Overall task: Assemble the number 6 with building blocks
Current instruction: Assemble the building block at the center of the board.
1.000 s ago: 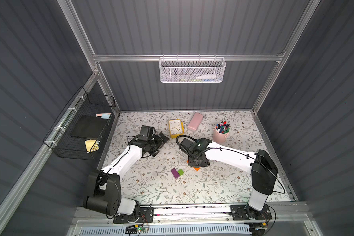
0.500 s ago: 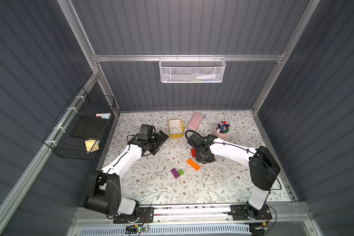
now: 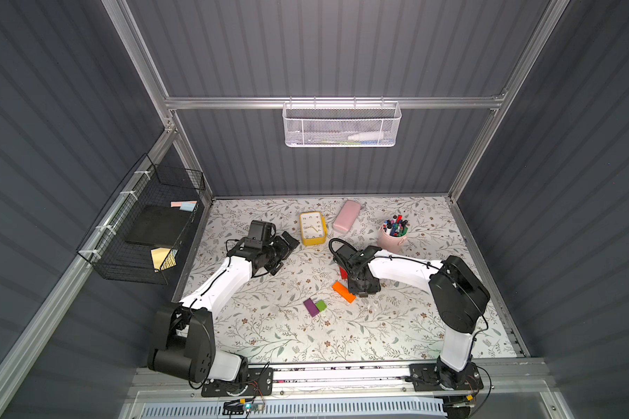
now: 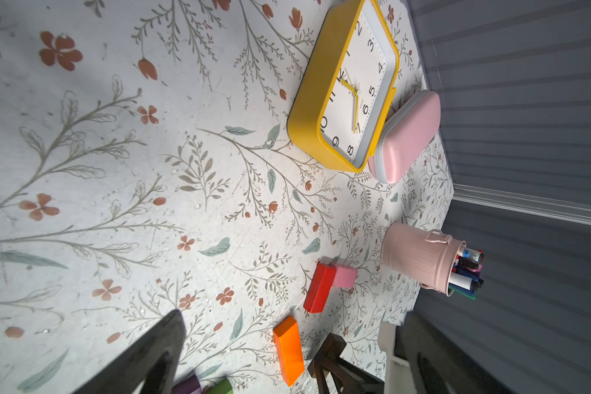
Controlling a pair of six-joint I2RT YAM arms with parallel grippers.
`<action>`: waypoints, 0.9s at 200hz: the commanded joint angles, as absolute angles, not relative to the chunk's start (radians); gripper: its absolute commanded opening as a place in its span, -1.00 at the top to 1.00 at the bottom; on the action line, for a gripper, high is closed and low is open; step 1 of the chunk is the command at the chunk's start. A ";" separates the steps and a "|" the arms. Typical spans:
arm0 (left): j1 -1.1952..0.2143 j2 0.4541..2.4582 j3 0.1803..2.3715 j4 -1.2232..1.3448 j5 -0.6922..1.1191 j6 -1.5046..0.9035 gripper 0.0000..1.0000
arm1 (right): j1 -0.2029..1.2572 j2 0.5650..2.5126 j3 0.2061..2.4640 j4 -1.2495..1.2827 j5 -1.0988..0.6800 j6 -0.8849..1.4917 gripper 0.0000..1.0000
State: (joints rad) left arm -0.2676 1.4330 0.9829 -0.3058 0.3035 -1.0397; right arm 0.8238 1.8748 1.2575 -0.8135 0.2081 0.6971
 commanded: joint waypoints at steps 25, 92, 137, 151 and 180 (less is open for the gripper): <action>-0.270 1.400 0.988 -0.304 0.286 -1.052 -0.99 | 0.817 1.924 1.274 -0.796 0.171 0.637 0.27; -0.270 1.397 0.990 -0.308 0.286 -1.053 -0.99 | 0.818 1.966 1.316 -0.805 0.117 0.606 0.25; -0.270 1.385 0.991 -0.311 0.286 -1.053 -0.99 | 0.818 1.949 1.335 -0.822 0.076 0.605 0.25; -0.270 1.384 0.990 -0.311 0.286 -1.052 -0.99 | 0.821 1.945 1.339 -0.824 0.072 0.603 0.25; -0.270 1.378 0.982 -0.314 0.286 -1.052 -0.99 | 0.822 1.947 1.333 -0.807 0.055 0.588 0.25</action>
State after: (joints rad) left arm -0.2676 1.4113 0.9825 -0.3065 0.3031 -1.0473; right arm 0.8181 1.9503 1.3212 -0.7914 0.0780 0.6048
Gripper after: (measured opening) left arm 0.994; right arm 0.374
